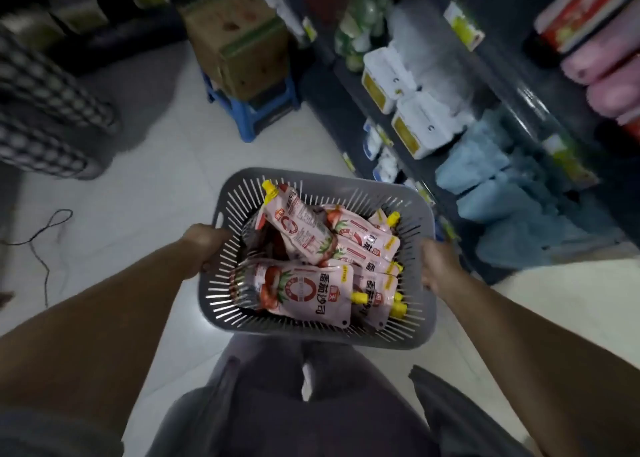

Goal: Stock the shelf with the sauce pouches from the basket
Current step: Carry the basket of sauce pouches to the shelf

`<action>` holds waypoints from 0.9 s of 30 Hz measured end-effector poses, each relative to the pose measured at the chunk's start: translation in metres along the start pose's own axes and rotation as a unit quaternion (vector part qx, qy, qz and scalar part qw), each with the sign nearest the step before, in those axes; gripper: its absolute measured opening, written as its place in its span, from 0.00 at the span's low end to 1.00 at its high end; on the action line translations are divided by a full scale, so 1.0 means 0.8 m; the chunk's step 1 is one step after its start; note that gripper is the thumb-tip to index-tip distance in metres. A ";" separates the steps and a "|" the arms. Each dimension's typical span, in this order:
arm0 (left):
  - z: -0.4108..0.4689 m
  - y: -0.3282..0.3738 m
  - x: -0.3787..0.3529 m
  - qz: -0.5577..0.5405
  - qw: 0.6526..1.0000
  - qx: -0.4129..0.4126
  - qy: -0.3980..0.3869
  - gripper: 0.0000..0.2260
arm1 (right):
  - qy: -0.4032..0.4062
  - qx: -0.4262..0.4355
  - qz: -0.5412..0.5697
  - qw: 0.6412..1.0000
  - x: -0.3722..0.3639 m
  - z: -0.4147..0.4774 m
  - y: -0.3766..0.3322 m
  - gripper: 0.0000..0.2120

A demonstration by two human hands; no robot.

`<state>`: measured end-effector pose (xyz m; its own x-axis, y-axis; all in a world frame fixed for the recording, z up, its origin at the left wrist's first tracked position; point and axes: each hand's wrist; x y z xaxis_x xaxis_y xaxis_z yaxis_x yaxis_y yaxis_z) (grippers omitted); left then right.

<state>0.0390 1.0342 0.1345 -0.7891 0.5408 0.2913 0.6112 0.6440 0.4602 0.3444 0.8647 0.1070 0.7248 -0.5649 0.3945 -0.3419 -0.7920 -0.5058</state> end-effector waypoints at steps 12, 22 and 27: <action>0.150 0.203 0.130 -0.090 0.995 0.038 0.024 0.16 | -0.040 0.020 -0.042 0.998 -0.148 0.105 -0.319 0.14; 0.277 0.397 0.212 -0.132 0.988 0.042 0.073 0.14 | -0.060 0.057 -0.092 0.992 -0.252 0.200 -0.576 0.14; 0.348 0.472 0.261 -0.164 0.983 0.050 0.072 0.14 | -0.063 0.079 -0.121 0.988 -0.326 0.243 -0.700 0.15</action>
<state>0.1218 1.5410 0.1357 -0.9409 0.2180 0.2593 0.3197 0.8244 0.4671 0.4634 1.5002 0.1383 0.8458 -0.3230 0.4246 -0.0596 -0.8481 -0.5265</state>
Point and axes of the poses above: each hand's wrist, its own z-axis towards the middle knuckle, its own x-axis out of the back of the hand, y = z × x, and after that the axes turned 6 degrees about -y, right-handed
